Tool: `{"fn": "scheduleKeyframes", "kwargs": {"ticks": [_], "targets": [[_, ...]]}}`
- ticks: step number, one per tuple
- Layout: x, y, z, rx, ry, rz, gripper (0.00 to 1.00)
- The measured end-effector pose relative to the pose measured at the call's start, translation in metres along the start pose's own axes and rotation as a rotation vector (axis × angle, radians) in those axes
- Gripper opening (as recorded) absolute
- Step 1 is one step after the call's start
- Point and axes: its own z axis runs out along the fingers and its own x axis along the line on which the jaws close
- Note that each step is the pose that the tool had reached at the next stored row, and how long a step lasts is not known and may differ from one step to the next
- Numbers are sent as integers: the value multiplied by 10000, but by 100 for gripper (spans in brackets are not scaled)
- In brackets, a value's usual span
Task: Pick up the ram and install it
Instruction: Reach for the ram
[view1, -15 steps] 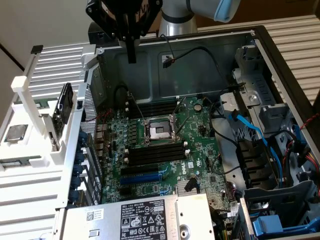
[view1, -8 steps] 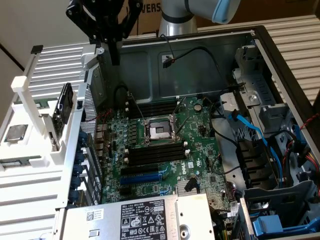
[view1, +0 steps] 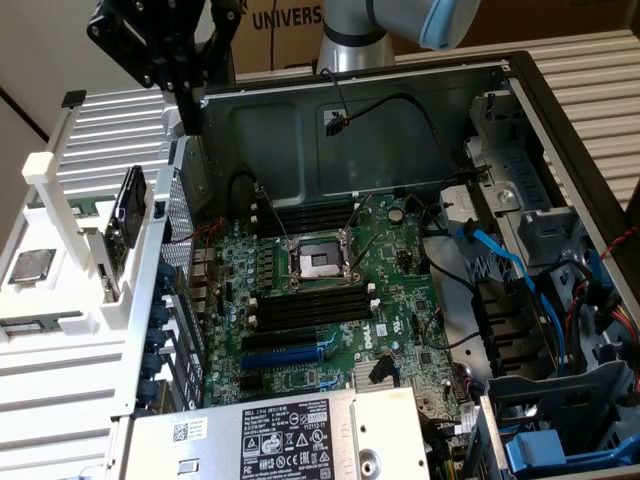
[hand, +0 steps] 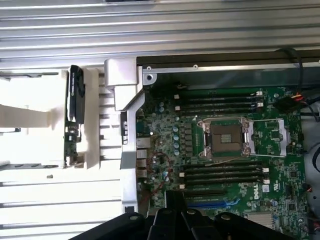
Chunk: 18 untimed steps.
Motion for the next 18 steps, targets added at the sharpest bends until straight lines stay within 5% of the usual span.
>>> {"fn": "scheduleKeyframes", "kwargs": {"ticks": [18], "targets": [[816, -57, -21, 1, 1, 0, 10]]}}
